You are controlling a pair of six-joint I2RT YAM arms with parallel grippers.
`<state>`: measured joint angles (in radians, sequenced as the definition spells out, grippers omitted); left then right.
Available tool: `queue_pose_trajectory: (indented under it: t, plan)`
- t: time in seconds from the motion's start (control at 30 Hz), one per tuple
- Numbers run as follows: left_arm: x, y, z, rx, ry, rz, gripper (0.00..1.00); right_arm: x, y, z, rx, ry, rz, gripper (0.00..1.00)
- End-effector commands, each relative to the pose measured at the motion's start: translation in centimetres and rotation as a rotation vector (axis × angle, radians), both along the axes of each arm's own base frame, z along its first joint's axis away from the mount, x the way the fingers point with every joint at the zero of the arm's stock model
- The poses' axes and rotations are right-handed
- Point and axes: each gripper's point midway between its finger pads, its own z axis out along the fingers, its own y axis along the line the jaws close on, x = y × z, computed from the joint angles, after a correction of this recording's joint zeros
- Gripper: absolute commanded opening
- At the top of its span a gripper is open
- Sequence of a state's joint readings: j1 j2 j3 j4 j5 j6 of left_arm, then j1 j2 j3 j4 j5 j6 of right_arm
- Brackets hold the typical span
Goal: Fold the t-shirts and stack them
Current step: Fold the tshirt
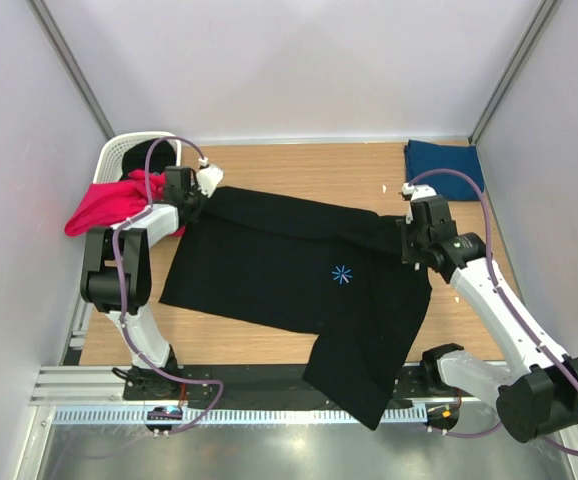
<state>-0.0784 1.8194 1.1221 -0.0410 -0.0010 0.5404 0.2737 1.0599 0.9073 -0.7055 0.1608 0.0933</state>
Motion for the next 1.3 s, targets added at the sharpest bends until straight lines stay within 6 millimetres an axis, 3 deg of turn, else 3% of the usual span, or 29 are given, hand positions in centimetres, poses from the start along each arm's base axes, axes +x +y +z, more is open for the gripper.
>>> queue_pose_trajectory:
  t: [0.0,0.13,0.43,0.63,0.87,0.93,0.97,1.0,1.07,1.1,1.17,1.2,1.27]
  plan:
    - [1.3,0.6,1.0,0.034,-0.049,0.013,0.00,0.9,0.0,4.0,0.012,-0.097,-0.013,0.01]
    - [1.2,0.5,0.8,0.035,-0.043,0.013,0.00,0.9,0.6,5.3,0.046,-0.120,0.011,0.01]
    - [1.1,0.6,0.9,0.040,-0.045,0.012,0.00,-0.3,0.2,3.9,0.026,-0.067,0.013,0.01]
    - [1.0,0.8,0.9,0.047,-0.045,0.014,0.00,-1.0,2.2,3.4,0.107,-0.022,0.084,0.01]
    - [1.0,0.9,0.8,0.059,-0.043,0.019,0.00,-1.4,2.6,3.3,0.105,0.008,0.100,0.01]
    - [1.0,0.9,1.0,0.056,-0.041,0.021,0.00,-1.5,2.5,3.7,0.105,-0.006,0.095,0.34]
    - [0.9,0.8,1.2,0.050,-0.041,0.019,0.03,-1.5,2.3,4.0,0.100,-0.021,0.086,0.46]
    - [0.6,0.6,1.6,0.039,-0.034,0.017,0.18,-1.6,2.1,4.3,0.099,-0.032,0.082,0.61]
    - [0.3,0.0,2.0,0.015,-0.032,-0.013,0.30,-1.9,1.8,5.3,0.098,-0.068,0.074,0.76]
    - [0.1,0.0,2.3,0.016,-0.034,-0.014,0.43,-1.8,1.4,5.8,0.085,-0.084,0.062,0.90]
    - [0.0,-0.8,3.9,-0.033,-0.068,-0.031,0.60,-1.8,1.1,6.7,0.083,-0.114,0.049,0.98]
    - [0.0,-1.1,4.6,-0.046,-0.079,-0.030,0.74,-1.6,1.0,6.9,0.086,-0.122,0.028,1.00]
    - [0.3,-1.5,7.3,-0.091,-0.122,-0.014,0.80,-0.9,0.9,7.1,0.079,-0.121,0.009,1.00]
